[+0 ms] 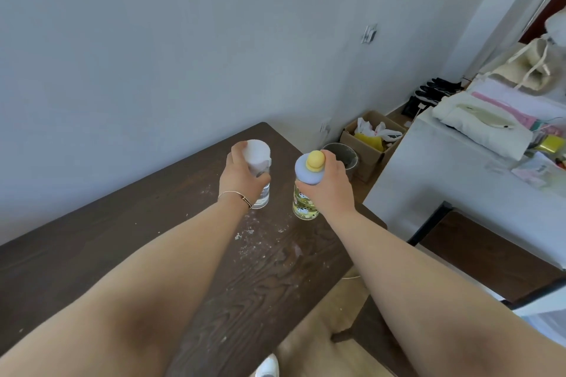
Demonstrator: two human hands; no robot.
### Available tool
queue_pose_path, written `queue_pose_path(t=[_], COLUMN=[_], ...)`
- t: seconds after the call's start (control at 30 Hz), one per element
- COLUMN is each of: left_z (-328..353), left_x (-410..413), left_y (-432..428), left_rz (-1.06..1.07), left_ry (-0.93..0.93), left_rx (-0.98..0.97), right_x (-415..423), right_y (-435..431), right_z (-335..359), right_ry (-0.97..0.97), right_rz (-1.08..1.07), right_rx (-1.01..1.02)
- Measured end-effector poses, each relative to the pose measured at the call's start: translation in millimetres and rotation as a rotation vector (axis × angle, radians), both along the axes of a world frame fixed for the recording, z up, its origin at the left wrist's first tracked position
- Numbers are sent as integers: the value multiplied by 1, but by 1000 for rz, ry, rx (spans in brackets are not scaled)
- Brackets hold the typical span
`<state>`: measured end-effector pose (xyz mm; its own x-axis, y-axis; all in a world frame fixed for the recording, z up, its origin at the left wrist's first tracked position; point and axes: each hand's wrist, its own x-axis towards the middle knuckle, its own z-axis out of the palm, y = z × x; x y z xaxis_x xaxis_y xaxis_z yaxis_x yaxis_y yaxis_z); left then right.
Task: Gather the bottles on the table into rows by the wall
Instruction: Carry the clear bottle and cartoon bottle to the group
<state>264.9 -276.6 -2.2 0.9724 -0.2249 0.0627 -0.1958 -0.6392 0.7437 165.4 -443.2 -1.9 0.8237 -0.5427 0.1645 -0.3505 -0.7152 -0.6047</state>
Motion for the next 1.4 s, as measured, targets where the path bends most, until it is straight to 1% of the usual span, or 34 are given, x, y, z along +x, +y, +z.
queue_pose_path(t=[0.37, 0.57, 0.73, 1.03, 1.2, 1.4], left_z=[17, 30, 39, 42, 39, 34], left_x=[-143, -222, -271, -331, -364, -400], left_y=[81, 134, 191, 324, 406, 507], left_rz=[245, 387, 489, 623, 635, 602], left_ry=[-28, -17, -38, -80, -75, -63], left_rx=[-53, -72, -65, -75, -85, -16], right_x=[-113, -169, -194, -223, -248, -278], right_y=[58, 107, 159, 292, 377, 481], right_z=[24, 37, 44, 49, 48, 40], right_ry=[-32, -34, -33, -33, -33, -23], right_rz=[162, 254, 340, 508, 545, 573], right_rx=[105, 144, 159, 168, 176, 172])
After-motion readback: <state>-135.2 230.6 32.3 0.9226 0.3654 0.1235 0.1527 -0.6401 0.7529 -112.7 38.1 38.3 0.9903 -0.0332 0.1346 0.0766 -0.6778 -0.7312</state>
